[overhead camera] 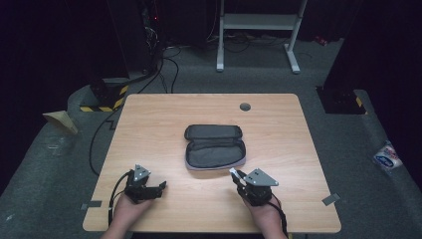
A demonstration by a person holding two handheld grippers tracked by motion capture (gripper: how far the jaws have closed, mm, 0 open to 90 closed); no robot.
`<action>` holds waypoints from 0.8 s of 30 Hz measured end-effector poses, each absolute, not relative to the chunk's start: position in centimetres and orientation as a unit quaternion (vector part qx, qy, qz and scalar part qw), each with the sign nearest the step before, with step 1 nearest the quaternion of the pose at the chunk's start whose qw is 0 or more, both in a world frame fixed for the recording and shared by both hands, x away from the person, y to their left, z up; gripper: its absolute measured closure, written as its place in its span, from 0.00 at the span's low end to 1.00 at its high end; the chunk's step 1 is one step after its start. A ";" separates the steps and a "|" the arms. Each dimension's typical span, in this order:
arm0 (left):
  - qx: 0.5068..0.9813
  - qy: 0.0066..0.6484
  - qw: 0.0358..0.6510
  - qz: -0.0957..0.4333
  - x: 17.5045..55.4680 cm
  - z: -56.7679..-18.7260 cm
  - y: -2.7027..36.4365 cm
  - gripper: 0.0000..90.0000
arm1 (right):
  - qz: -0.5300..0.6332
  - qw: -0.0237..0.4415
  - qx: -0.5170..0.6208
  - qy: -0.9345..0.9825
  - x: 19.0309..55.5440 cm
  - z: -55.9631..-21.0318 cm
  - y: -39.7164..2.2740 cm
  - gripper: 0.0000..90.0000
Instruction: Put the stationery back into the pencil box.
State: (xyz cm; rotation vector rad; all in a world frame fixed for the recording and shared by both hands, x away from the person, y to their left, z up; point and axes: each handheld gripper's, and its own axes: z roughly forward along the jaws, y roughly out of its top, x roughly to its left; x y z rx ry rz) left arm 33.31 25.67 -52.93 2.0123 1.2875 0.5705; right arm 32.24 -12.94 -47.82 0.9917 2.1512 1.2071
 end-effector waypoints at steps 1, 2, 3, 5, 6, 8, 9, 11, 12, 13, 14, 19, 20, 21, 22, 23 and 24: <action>0.771 0.494 0.337 0.218 33.3 -52.9 25.7 0.16 | 0.442 0.241 0.362 0.784 32.3 -47.7 -13.0 0.80; 0.772 0.492 0.337 0.218 33.3 -52.9 25.7 0.16 | 0.443 0.241 0.362 0.783 32.3 -47.6 -13.0 0.80; 0.773 0.491 0.337 0.218 33.3 -52.9 25.7 0.16 | 0.443 0.242 0.362 0.784 32.4 -47.5 -13.0 0.80; 0.774 0.491 0.337 0.218 33.3 -52.9 25.7 0.16 | 0.443 0.246 0.362 0.782 32.5 -47.3 -13.0 0.80; 0.774 0.491 0.337 0.218 33.3 -52.9 25.7 0.16 | 0.443 0.248 0.362 0.782 32.6 -47.1 -13.0 0.80; 0.774 0.490 0.337 0.217 33.3 -52.9 25.7 0.16 | 0.444 0.252 0.363 0.780 32.9 -46.9 -12.9 0.80; 0.774 0.490 0.337 0.217 33.3 -52.9 25.7 0.16 | 0.445 0.252 0.365 0.778 33.0 -46.8 -12.9 0.80; 0.774 0.490 0.337 0.216 33.3 -52.9 25.7 0.16 | 0.447 0.254 0.368 0.775 33.3 -46.6 -12.8 0.81; 0.775 0.489 0.337 0.216 33.3 -52.9 25.7 0.16 | 0.447 0.255 0.368 0.774 33.4 -46.5 -12.7 0.81; 0.775 0.489 0.337 0.216 33.3 -52.9 25.7 0.16 | 0.446 0.256 0.369 0.774 33.5 -46.4 -12.6 0.81; 0.776 0.487 0.336 0.216 33.2 -52.9 25.7 0.16 | 0.446 0.258 0.368 0.774 33.7 -46.3 -12.5 0.81; 0.778 0.485 0.335 0.217 33.2 -52.9 25.7 0.16 | 0.444 0.264 0.366 0.774 34.4 -45.7 -12.0 0.81; 0.778 0.485 0.336 0.215 33.3 -52.9 25.7 0.16 | 0.442 0.266 0.364 0.775 34.5 -45.6 -11.9 0.80; 0.778 0.485 0.337 0.215 33.3 -52.9 25.7 0.16 | 0.441 0.268 0.363 0.776 34.7 -45.5 -11.9 0.80; 0.778 0.484 0.337 0.215 33.3 -52.9 25.7 0.16 | 0.441 0.269 0.363 0.775 34.9 -45.3 -11.8 0.80; 0.778 0.484 0.337 0.214 33.3 -52.9 25.7 0.16 | 0.441 0.270 0.363 0.775 35.1 -45.2 -11.8 0.81; 0.779 0.484 0.337 0.214 33.3 -52.9 25.7 0.16 | 0.440 0.270 0.364 0.775 35.3 -45.0 -11.7 0.80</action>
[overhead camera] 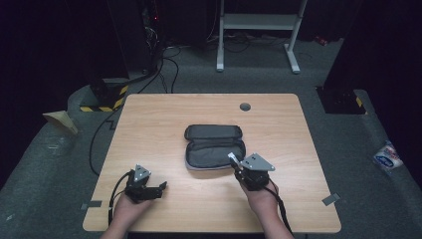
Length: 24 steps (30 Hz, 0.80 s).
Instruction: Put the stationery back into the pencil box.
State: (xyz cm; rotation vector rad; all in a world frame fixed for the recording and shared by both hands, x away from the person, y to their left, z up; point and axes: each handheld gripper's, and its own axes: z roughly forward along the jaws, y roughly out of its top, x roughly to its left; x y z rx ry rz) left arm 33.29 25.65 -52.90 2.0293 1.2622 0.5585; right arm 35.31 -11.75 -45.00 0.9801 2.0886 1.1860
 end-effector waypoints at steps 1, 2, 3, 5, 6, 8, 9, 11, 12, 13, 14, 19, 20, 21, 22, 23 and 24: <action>0.778 0.484 0.337 0.214 33.3 -52.9 25.6 0.16 | 0.441 0.272 0.364 0.774 35.5 -44.8 -11.7 0.81; 0.779 0.484 0.337 0.214 33.3 -52.9 25.7 0.16 | 0.441 0.272 0.365 0.773 35.7 -44.6 -11.7 0.80; 0.779 0.484 0.337 0.214 33.3 -52.9 25.7 0.16 | 0.441 0.273 0.366 0.773 35.9 -44.5 -11.7 0.81; 0.778 0.484 0.338 0.214 33.3 -52.9 25.6 0.16 | 0.439 0.277 0.367 0.772 36.2 -44.1 -11.6 0.80; 0.779 0.483 0.338 0.214 33.3 -52.9 25.7 0.16 | 0.440 0.279 0.368 0.770 36.3 -44.0 -11.6 0.80; 0.777 0.485 0.339 0.214 33.3 -52.9 25.6 0.16 | 0.440 0.282 0.370 0.768 36.5 -43.7 -11.5 0.80; 0.778 0.485 0.338 0.214 33.3 -52.9 25.6 0.16 | 0.439 0.283 0.372 0.767 36.6 -43.6 -11.5 0.80; 0.777 0.485 0.339 0.214 33.2 -52.9 25.6 0.16 | 0.440 0.281 0.373 0.767 36.8 -43.3 -11.5 0.80; 0.777 0.485 0.339 0.214 33.2 -52.9 25.6 0.16 | 0.439 0.280 0.375 0.767 37.0 -43.3 -11.5 0.80; 0.777 0.485 0.339 0.214 33.2 -52.9 25.6 0.16 | 0.439 0.281 0.373 0.768 37.2 -43.2 -11.5 0.80; 0.777 0.485 0.340 0.215 33.2 -52.9 25.6 0.17 | 0.438 0.280 0.373 0.768 37.3 -43.2 -11.4 0.80; 0.778 0.483 0.338 0.215 33.2 -52.9 25.6 0.17 | 0.429 0.282 0.377 0.771 38.3 -43.3 -11.4 0.80; 0.778 0.483 0.339 0.215 33.2 -52.9 25.6 0.17 | 0.428 0.281 0.379 0.770 38.5 -43.3 -11.4 0.80; 0.778 0.483 0.339 0.215 33.2 -52.9 25.6 0.17 | 0.428 0.280 0.382 0.769 38.7 -43.3 -11.4 0.80; 0.778 0.483 0.340 0.214 33.2 -52.9 25.6 0.17 | 0.428 0.279 0.384 0.769 38.9 -43.4 -11.4 0.80; 0.778 0.483 0.340 0.214 33.2 -52.9 25.6 0.17 | 0.426 0.278 0.386 0.770 39.1 -43.4 -11.4 0.80; 0.778 0.482 0.340 0.214 33.2 -52.9 25.6 0.17 | 0.425 0.277 0.388 0.770 39.3 -43.4 -11.4 0.80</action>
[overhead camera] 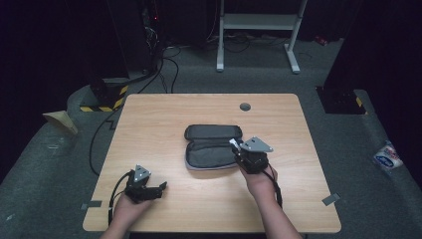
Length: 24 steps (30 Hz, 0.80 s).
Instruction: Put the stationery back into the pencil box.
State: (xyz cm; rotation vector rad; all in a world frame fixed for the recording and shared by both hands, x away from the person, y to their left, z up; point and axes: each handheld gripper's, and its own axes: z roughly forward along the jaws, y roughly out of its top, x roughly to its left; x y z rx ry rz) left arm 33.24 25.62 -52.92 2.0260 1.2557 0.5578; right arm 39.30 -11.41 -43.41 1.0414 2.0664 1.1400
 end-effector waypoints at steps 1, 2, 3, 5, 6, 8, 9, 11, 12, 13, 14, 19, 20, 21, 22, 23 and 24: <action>0.778 0.482 0.340 0.214 33.2 -52.9 25.6 0.17 | 0.423 0.277 0.389 0.770 39.5 -43.5 -11.4 0.80; 0.778 0.482 0.340 0.214 33.2 -52.9 25.6 0.17 | 0.423 0.276 0.391 0.770 39.7 -43.5 -11.3 0.80; 0.778 0.482 0.340 0.214 33.2 -52.9 25.6 0.17 | 0.420 0.275 0.393 0.770 39.8 -43.5 -11.3 0.80; 0.779 0.482 0.340 0.214 33.2 -52.9 25.6 0.17 | 0.416 0.275 0.392 0.773 40.1 -43.5 -11.2 0.80; 0.779 0.482 0.340 0.214 33.2 -52.9 25.6 0.17 | 0.415 0.274 0.394 0.773 40.2 -43.5 -11.1 0.80; 0.779 0.481 0.340 0.214 33.3 -52.9 25.6 0.17 | 0.411 0.274 0.397 0.774 40.5 -43.4 -11.0 0.80; 0.780 0.480 0.340 0.214 33.3 -52.9 25.6 0.17 | 0.411 0.274 0.395 0.775 40.7 -43.5 -11.0 0.80; 0.781 0.480 0.339 0.213 33.3 -52.9 25.6 0.17 | 0.408 0.273 0.399 0.775 41.1 -43.6 -11.0 0.80; 0.781 0.480 0.339 0.213 33.3 -52.9 25.6 0.17 | 0.406 0.271 0.401 0.775 41.3 -43.6 -10.9 0.80; 0.781 0.480 0.339 0.213 33.3 -52.9 25.6 0.17 | 0.404 0.270 0.403 0.775 41.4 -43.7 -10.9 0.80; 0.781 0.480 0.340 0.213 33.3 -52.9 25.6 0.17 | 0.403 0.268 0.406 0.775 41.6 -43.8 -10.9 0.80; 0.780 0.480 0.341 0.212 33.3 -52.9 25.6 0.17 | 0.393 0.265 0.411 0.779 42.4 -44.1 -10.6 0.80; 0.780 0.479 0.341 0.212 33.3 -52.9 25.6 0.17 | 0.390 0.263 0.414 0.779 42.5 -44.3 -10.5 0.80; 0.780 0.479 0.341 0.212 33.3 -52.9 25.6 0.17 | 0.387 0.261 0.414 0.781 42.7 -44.4 -10.4 0.80; 0.780 0.479 0.341 0.212 33.3 -52.9 25.6 0.17 | 0.385 0.260 0.413 0.783 42.8 -44.6 -10.3 0.80; 0.780 0.479 0.341 0.212 33.3 -52.9 25.6 0.17 | 0.381 0.257 0.416 0.785 42.9 -44.8 -10.2 0.80; 0.780 0.479 0.341 0.212 33.3 -52.9 25.6 0.18 | 0.377 0.255 0.416 0.787 43.1 -45.1 -10.0 0.80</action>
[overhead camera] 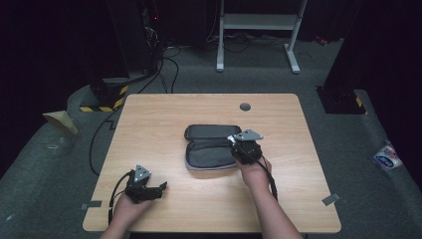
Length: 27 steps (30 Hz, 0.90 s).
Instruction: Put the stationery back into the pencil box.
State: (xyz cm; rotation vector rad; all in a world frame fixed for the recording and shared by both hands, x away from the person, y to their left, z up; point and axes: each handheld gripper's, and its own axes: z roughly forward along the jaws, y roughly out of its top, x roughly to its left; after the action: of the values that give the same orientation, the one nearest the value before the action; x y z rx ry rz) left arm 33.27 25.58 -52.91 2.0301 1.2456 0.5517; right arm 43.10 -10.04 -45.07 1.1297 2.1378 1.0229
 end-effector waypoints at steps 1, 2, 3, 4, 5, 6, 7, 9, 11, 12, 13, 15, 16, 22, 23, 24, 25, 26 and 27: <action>0.781 0.479 0.341 0.212 33.3 -52.9 25.6 0.18 | 0.373 0.254 0.416 0.789 43.3 -45.3 -9.9 0.80; 0.780 0.479 0.342 0.212 33.3 -52.9 25.6 0.18 | 0.370 0.249 0.420 0.790 43.4 -45.6 -9.8 0.80; 0.781 0.478 0.342 0.212 33.3 -52.9 25.6 0.18 | 0.366 0.245 0.421 0.793 43.6 -45.8 -9.7 0.80; 0.781 0.478 0.342 0.212 33.3 -52.9 25.6 0.18 | 0.362 0.241 0.425 0.794 43.7 -46.1 -9.6 0.80; 0.781 0.478 0.342 0.212 33.3 -52.9 25.6 0.18 | 0.357 0.238 0.428 0.795 43.8 -46.4 -9.5 0.80; 0.782 0.477 0.341 0.212 33.3 -52.9 25.6 0.18 | 0.353 0.237 0.430 0.797 43.9 -46.7 -9.4 0.80; 0.782 0.477 0.341 0.212 33.3 -52.9 25.6 0.18 | 0.349 0.236 0.431 0.798 44.0 -47.0 -9.3 0.80; 0.782 0.477 0.341 0.212 33.3 -52.9 25.6 0.18 | 0.341 0.232 0.435 0.801 44.1 -47.5 -9.2 0.80; 0.782 0.476 0.341 0.212 33.3 -52.9 25.6 0.18 | 0.336 0.231 0.437 0.802 44.0 -47.7 -9.1 0.80; 0.782 0.476 0.341 0.212 33.3 -52.9 25.6 0.18 | 0.334 0.232 0.436 0.803 44.0 -47.7 -9.0 0.80; 0.781 0.477 0.342 0.212 33.3 -52.9 25.6 0.18 | 0.332 0.233 0.435 0.804 44.0 -47.8 -9.0 0.80; 0.782 0.476 0.341 0.212 33.3 -52.9 25.6 0.18 | 0.324 0.236 0.434 0.807 44.0 -48.0 -8.9 0.80; 0.781 0.477 0.342 0.212 33.3 -52.9 25.6 0.18 | 0.320 0.238 0.432 0.809 44.1 -48.1 -8.9 0.80; 0.782 0.476 0.341 0.213 33.3 -52.9 25.6 0.18 | 0.320 0.229 0.438 0.808 44.2 -48.7 -8.7 0.74; 0.782 0.476 0.341 0.213 33.3 -52.9 25.6 0.18 | 0.324 0.226 0.440 0.807 44.1 -48.7 -8.6 0.71; 0.781 0.477 0.342 0.214 33.3 -52.9 25.6 0.18 | 0.326 0.227 0.437 0.807 44.1 -48.6 -8.6 0.69; 0.782 0.477 0.341 0.213 33.3 -52.9 25.6 0.18 | 0.330 0.227 0.436 0.806 44.0 -48.6 -8.6 0.68; 0.781 0.477 0.342 0.212 33.3 -52.9 25.6 0.18 | 0.331 0.230 0.433 0.806 43.9 -48.5 -8.5 0.67; 0.781 0.477 0.342 0.212 33.3 -52.9 25.6 0.18 | 0.334 0.232 0.435 0.804 43.8 -48.3 -8.5 0.66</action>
State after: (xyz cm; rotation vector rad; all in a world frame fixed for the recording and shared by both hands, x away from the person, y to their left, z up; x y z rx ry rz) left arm 33.25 25.56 -52.90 2.0321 1.2405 0.5524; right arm 43.82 -8.50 -48.31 1.1947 2.2091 0.9177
